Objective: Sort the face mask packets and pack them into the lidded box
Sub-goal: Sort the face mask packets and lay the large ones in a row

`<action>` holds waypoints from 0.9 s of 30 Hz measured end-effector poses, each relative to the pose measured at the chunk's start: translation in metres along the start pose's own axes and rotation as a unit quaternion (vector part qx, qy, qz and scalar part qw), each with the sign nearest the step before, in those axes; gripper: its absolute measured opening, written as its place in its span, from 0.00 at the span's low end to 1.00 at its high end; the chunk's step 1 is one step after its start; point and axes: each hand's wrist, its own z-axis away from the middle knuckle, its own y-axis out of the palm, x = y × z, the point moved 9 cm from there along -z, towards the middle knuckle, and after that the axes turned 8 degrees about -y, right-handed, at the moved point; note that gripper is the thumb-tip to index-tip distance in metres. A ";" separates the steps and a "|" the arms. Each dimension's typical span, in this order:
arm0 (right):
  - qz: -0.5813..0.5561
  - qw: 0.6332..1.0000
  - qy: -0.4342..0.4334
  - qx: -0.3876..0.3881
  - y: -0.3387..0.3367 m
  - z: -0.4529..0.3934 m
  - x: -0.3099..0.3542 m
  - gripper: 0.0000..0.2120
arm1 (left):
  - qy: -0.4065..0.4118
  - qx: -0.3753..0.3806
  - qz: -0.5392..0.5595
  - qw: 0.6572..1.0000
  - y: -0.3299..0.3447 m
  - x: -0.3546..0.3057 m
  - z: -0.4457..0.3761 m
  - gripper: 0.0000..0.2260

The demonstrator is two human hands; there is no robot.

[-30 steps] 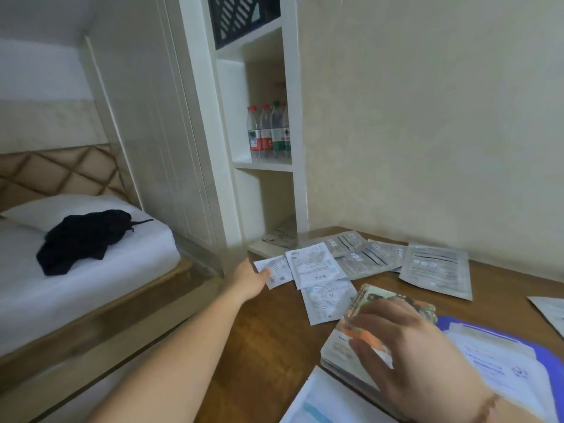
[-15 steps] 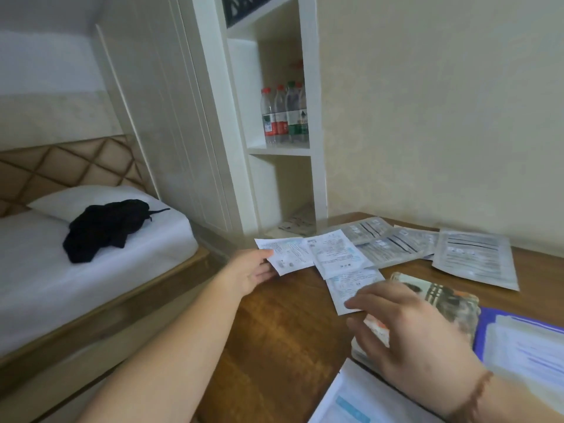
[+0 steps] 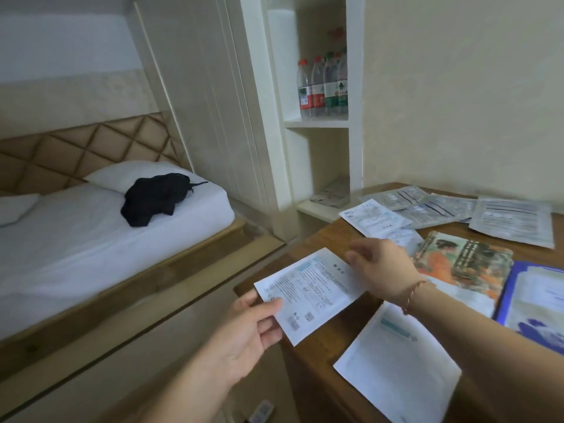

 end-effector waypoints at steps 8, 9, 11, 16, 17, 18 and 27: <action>-0.090 0.989 0.087 0.082 0.003 0.005 -0.015 0.05 | 0.001 0.004 0.007 1.000 -0.002 0.011 0.021 0.22; -0.089 0.988 0.095 0.081 -0.002 0.006 -0.014 0.04 | 0.012 0.005 0.003 1.000 0.001 0.010 0.024 0.21; -0.072 0.987 0.112 0.092 -0.012 0.008 -0.015 0.05 | 0.047 0.013 0.000 0.999 0.012 0.006 0.031 0.14; -0.103 0.970 0.161 0.148 -0.017 0.014 -0.017 0.20 | 0.189 0.008 -0.081 0.978 0.048 -0.011 0.055 0.11; -0.128 0.969 0.156 0.140 -0.019 0.014 -0.016 0.23 | 0.226 -0.001 -0.099 0.969 0.053 -0.014 0.060 0.12; -0.168 0.964 0.154 0.139 -0.021 0.015 -0.016 0.27 | 0.267 -0.013 -0.130 0.955 0.056 -0.017 0.064 0.12; -0.195 0.944 0.093 0.248 -0.044 0.032 -0.053 0.08 | 0.668 0.018 -0.475 0.572 0.115 0.028 0.096 0.13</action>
